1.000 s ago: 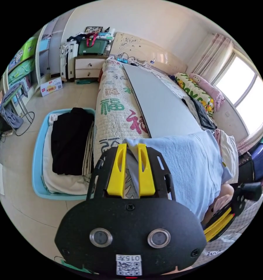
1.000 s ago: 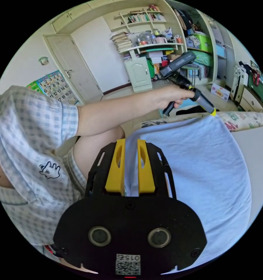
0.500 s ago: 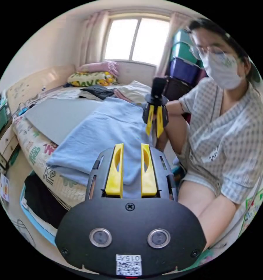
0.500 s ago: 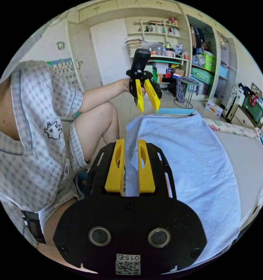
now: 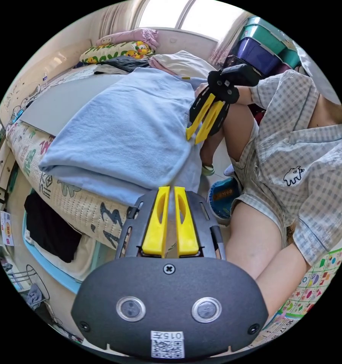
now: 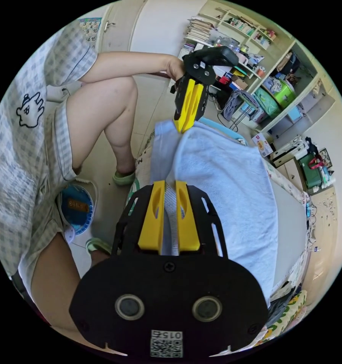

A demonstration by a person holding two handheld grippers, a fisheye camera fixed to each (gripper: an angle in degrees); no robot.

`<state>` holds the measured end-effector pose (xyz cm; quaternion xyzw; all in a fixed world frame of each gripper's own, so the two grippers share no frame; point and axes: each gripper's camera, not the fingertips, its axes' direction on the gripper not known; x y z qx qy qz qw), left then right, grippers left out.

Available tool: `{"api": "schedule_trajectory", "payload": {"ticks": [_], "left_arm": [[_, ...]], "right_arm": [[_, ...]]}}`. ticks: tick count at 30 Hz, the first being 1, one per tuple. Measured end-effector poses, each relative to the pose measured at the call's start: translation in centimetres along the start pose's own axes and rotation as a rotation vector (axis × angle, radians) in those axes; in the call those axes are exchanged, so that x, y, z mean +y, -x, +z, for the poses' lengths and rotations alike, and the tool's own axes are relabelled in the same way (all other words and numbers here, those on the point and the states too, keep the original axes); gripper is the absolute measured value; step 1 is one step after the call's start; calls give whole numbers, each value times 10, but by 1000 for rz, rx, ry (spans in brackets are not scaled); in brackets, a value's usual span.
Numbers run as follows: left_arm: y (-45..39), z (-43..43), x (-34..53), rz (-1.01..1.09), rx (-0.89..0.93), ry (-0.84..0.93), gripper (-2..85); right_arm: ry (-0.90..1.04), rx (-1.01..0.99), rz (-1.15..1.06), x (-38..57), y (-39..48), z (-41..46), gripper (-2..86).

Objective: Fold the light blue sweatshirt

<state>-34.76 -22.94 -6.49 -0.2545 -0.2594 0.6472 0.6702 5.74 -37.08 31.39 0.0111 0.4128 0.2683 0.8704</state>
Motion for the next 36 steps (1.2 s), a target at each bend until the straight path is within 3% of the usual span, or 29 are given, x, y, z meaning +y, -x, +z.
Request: {"api": "schedule_trajectory", "payload": {"ticks": [4,12,14,17,24,29,32,36], "left_arm": [[-11,-13,-5,28,50,-12,10],[-23,-48,-12,53,-57,-246,13],[-25,-43,-28,86,-67,-216,17],[-31,-42,-64,189,11,-211,28],[-67,-30,-167,477,-3,-308,48],[-77,-8,-232,617,219,-358,48],[-68,-4,-253,566,217,-408,54],[-49,-6,-268,368,99,-522,67]], "right_arm": [[1,-26,0,13,16,14,50],[-40,-150,62,56,37,56,64],[-119,-362,82,78,27,53,86],[-275,-485,215,130,-3,23,89],[-534,11,789,311,7,-57,70],[-704,245,1152,426,113,-103,73],[-604,435,1312,458,207,-93,77],[-382,518,1429,477,272,-71,99]]}}
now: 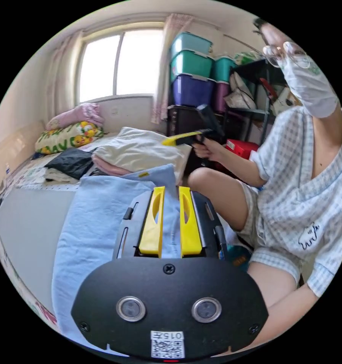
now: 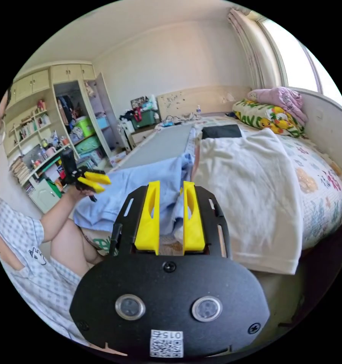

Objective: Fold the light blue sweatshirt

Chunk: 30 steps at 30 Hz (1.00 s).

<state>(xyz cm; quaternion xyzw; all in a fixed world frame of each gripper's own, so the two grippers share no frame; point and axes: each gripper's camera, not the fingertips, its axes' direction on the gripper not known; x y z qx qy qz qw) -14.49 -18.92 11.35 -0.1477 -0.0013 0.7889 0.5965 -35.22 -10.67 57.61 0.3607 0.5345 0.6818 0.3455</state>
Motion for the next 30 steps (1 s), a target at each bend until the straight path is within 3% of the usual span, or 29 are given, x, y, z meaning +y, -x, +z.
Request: {"api": "schedule_trajectory", "payload": {"ticks": [8,18,21,27,30], "left_arm": [[101,43,-79,-405,-353,48,117],[248,174,-134,-648,-403,450,117],[262,193,-127,-671,-397,566,65],[247,156,-141,-603,-451,438,14],[235,110,-149,-600,-423,274,9]], "right_arm": [[200,-158,-45,43,-29,51,114],[218,-82,-145,68,-17,57,76],[179,-14,-162,73,-11,51,41],[35,-33,-21,63,-26,3,21],[-51,10,-29,44,-9,-30,18]]}}
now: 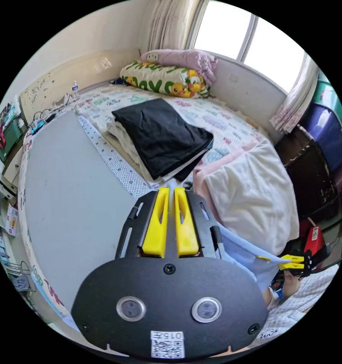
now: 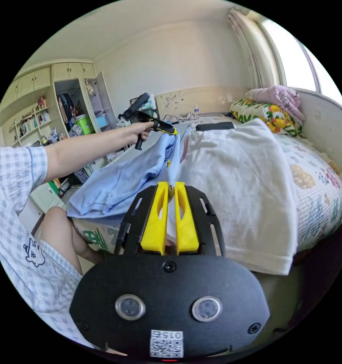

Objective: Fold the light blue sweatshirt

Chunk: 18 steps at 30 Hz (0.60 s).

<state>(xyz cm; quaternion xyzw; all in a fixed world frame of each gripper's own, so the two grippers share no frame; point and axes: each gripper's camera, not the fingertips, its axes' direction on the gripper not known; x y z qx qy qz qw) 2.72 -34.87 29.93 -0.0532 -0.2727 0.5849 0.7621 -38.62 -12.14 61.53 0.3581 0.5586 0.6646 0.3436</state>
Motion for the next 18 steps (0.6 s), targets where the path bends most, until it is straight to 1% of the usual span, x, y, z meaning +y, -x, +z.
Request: {"api": "schedule_trajectory", "payload": {"ticks": [2,3,5,6,7,8,9,11,12,14,15,17,18], "left_arm": [[11,-49,14,-18,88,-163,8],[15,-60,18,-23,116,-201,7],[34,-108,46,-36,222,-338,8],[40,-119,55,-38,242,-363,8],[53,-139,76,-44,277,-408,8],[68,-156,100,-50,304,-441,9],[76,-164,113,-55,313,-457,10],[117,-190,173,-102,324,-518,15],[130,-195,188,-123,320,-527,16],[186,-200,248,-236,313,-523,30],[201,-197,263,-275,308,-511,34],[256,-183,332,-497,252,-461,51],[267,-180,351,-555,233,-461,53]], "right_arm": [[-97,51,-37,-24,24,-32,17],[-123,48,-46,-30,30,-41,16],[-203,-45,-113,-57,63,-70,15],[-211,-81,-141,-63,75,-74,15],[-210,-159,-203,-76,102,-78,15],[-193,-239,-267,-87,133,-75,15],[-181,-277,-297,-92,150,-72,15],[-124,-409,-402,-106,220,-40,15],[-102,-438,-415,-109,237,-28,16],[1,-551,-428,-121,297,31,16],[37,-574,-427,-123,311,49,16],[205,-620,-439,-125,360,118,16],[246,-632,-439,-125,369,132,16]]}}
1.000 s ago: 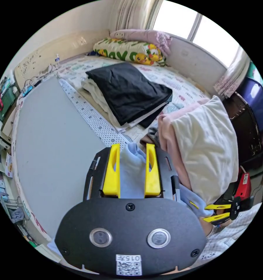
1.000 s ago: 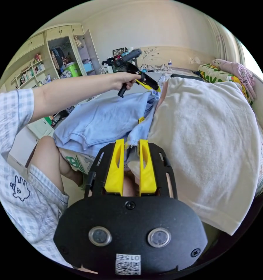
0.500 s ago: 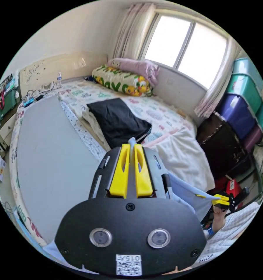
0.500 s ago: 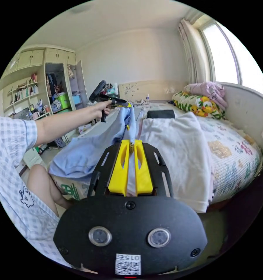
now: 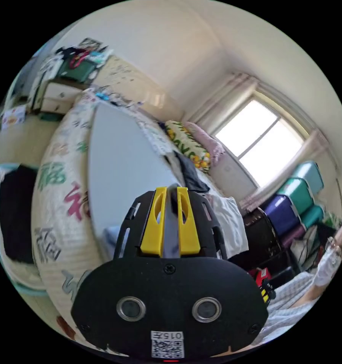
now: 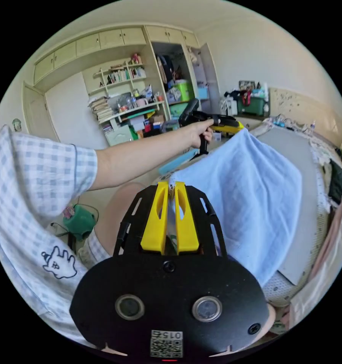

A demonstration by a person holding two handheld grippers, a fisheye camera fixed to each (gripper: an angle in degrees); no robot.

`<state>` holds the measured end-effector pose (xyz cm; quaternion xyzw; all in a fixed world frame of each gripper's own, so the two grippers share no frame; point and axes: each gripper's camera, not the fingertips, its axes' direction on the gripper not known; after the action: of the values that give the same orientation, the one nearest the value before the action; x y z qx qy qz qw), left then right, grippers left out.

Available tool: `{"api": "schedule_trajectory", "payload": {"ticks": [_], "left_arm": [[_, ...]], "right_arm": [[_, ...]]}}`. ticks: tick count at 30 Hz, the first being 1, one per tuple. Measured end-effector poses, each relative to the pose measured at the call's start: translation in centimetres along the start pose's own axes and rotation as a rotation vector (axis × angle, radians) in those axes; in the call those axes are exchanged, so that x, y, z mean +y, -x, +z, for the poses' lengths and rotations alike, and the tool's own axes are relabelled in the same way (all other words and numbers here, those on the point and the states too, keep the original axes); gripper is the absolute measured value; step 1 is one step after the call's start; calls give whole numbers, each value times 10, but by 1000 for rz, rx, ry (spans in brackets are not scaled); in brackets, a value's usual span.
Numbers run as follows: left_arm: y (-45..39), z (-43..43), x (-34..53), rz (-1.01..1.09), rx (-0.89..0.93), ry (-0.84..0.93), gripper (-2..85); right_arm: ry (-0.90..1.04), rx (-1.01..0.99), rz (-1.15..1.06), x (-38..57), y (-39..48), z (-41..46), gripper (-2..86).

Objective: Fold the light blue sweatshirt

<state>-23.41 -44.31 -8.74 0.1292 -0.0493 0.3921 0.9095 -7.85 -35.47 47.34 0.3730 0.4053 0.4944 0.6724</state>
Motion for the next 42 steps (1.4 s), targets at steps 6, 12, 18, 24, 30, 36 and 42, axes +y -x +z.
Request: {"api": "schedule_trajectory", "payload": {"ticks": [6,12,18,24,30,36,42], "left_arm": [[91,-51,74,-202,114,-154,95],[44,4,54,39,-88,155,134],[44,35,67,22,-112,136,46],[16,-15,81,159,-79,-38,-1],[26,-40,100,136,-192,-17,-4],[46,-5,117,93,-344,144,-3],[46,4,127,110,-367,188,-2]], "right_arm": [[124,-15,20,-38,2,54,17],[143,-55,25,-85,0,45,17],[164,-11,-2,-119,18,27,17],[119,-60,-75,-161,43,-1,17],[255,-48,-135,-187,63,39,19],[354,-28,-50,-180,48,81,23],[326,-76,40,-174,48,70,30]]}}
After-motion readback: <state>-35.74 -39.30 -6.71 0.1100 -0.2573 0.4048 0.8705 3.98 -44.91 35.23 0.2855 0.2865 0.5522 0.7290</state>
